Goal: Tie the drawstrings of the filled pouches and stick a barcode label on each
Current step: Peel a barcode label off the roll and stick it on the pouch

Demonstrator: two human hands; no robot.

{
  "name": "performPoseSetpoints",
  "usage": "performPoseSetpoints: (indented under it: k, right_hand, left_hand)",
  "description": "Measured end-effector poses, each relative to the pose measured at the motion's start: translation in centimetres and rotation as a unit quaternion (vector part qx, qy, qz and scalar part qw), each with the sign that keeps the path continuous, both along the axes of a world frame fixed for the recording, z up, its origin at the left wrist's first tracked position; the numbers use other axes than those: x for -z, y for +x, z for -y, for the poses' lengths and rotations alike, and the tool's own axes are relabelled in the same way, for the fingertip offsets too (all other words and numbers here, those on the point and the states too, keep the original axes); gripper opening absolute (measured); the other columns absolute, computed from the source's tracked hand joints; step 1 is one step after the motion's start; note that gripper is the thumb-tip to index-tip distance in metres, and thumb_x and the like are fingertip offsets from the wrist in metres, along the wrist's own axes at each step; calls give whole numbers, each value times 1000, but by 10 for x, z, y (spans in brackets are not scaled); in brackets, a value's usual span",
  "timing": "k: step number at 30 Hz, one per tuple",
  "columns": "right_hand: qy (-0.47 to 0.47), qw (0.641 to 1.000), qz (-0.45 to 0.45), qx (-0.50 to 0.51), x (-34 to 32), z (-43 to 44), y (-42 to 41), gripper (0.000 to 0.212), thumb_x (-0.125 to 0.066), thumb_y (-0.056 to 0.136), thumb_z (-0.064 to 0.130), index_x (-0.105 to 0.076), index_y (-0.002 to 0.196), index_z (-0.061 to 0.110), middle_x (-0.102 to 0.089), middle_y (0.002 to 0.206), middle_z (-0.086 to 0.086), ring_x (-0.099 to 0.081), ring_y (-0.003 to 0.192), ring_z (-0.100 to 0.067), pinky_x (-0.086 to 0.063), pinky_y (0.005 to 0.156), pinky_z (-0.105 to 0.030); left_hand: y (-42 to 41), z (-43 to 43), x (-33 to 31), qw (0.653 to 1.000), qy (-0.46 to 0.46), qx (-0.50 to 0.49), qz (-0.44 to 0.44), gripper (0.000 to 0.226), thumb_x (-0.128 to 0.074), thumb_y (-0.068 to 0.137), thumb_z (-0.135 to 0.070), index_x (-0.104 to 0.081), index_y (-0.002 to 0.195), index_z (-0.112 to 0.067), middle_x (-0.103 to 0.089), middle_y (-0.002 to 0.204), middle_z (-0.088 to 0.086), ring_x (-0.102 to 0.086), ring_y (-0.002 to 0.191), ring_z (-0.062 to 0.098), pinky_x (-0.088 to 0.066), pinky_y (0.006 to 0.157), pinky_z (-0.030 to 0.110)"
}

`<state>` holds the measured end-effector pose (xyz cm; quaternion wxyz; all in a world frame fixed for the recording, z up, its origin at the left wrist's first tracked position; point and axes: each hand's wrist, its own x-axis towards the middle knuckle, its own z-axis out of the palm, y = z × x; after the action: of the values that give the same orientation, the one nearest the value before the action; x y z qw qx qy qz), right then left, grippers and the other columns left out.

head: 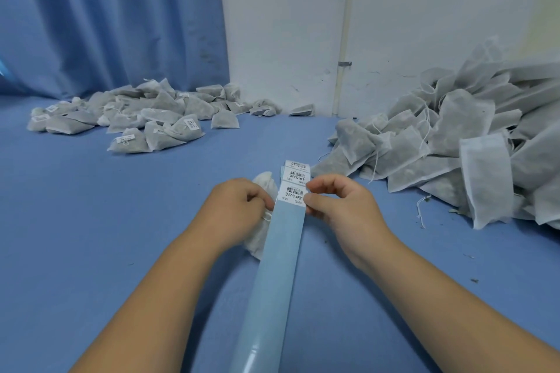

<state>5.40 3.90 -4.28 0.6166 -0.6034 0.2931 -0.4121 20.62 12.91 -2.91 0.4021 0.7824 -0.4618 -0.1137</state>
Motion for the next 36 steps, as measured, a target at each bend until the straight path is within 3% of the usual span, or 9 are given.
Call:
performPoseSetpoints:
  k: [4, 6, 9, 11, 13, 16, 21, 27, 36]
  right_hand:
    - [-18, 999, -25, 35, -1, -1, 1, 17, -69, 81, -3, -68, 79, 14, -74, 90, -8, -69, 70, -15, -56, 87, -42]
    - [-26, 998, -40, 50, -2, -1, 2, 18, -69, 80, -2, -67, 78, 15, -73, 89, -9, -69, 73, -17, -56, 87, -40]
    - [-55, 994, -66, 62, -2, -1, 4, 19, -72, 79, 0, -66, 75, 18, -71, 82, -4, -67, 74, -14, -56, 79, -30]
    - [-142, 979, -117, 87, -1, -1, 4, 19, -75, 78, 6, -65, 75, 22, -65, 84, 3, -60, 68, 1, -46, 68, -13]
    - [-293, 932, -175, 127, 0, -3, 2, 14, -75, 79, 10, -68, 80, 22, -54, 90, 7, -52, 72, 1, -37, 67, -5]
    - [-439, 871, -185, 121, 1, -8, 2, 7, -74, 80, 11, -74, 88, 13, -54, 89, 5, -51, 79, -9, -36, 68, -9]
    - [-472, 852, -211, 81, 1, -16, 6, 11, -73, 82, 22, -75, 89, 15, -62, 86, 0, -57, 81, -15, -48, 72, -30]
    - [-459, 859, -214, 82, -2, -15, 5, 8, -71, 84, 20, -75, 87, 14, -67, 84, -2, -61, 81, -20, -50, 74, -37]
    - [-432, 873, -214, 68, -5, -15, 5, 11, -67, 85, 18, -78, 84, 18, -71, 79, 0, -61, 77, -16, -49, 70, -37]
  left_hand:
    - [-2, 2, 1, 998, -9, 6, -56, 23, -55, 87, -18, -70, 80, -2, -62, 88, 5, -48, 60, 10, -37, 45, 21]
    - [-3, 0, 0, 997, -17, 21, -74, 20, -59, 86, -18, -70, 74, -5, -60, 85, 0, -49, 58, 6, -37, 40, 18]
    - [-7, -2, -1, 997, -26, 48, -55, 22, -66, 85, -14, -70, 64, -18, -60, 83, -8, -52, 62, 0, -38, 47, 12]
    - [-8, -2, -1, 996, -38, 52, -54, 24, -67, 85, -12, -69, 62, -20, -60, 82, -8, -52, 62, -1, -37, 50, 12]
    - [-9, -2, -2, 996, -50, 53, -56, 23, -68, 85, -12, -71, 64, -20, -62, 85, -5, -54, 66, 2, -39, 55, 16]
    - [-12, -5, -5, 994, -66, 66, -56, 18, -69, 86, -12, -74, 69, -17, -64, 89, 1, -58, 73, 8, -45, 66, 22]
    - [-13, -9, -7, 991, -72, 104, -34, 12, -68, 88, -5, -77, 82, -10, -65, 96, 8, -63, 88, 21, -48, 83, 37]
    - [-12, -8, -5, 987, -69, 146, 6, 13, -64, 91, 0, -75, 85, -4, -63, 99, 11, -62, 93, 26, -47, 89, 44]
    - [-11, -7, -4, 987, -77, 142, 12, 15, -65, 90, -3, -77, 85, -10, -65, 96, 3, -63, 90, 18, -49, 86, 38]
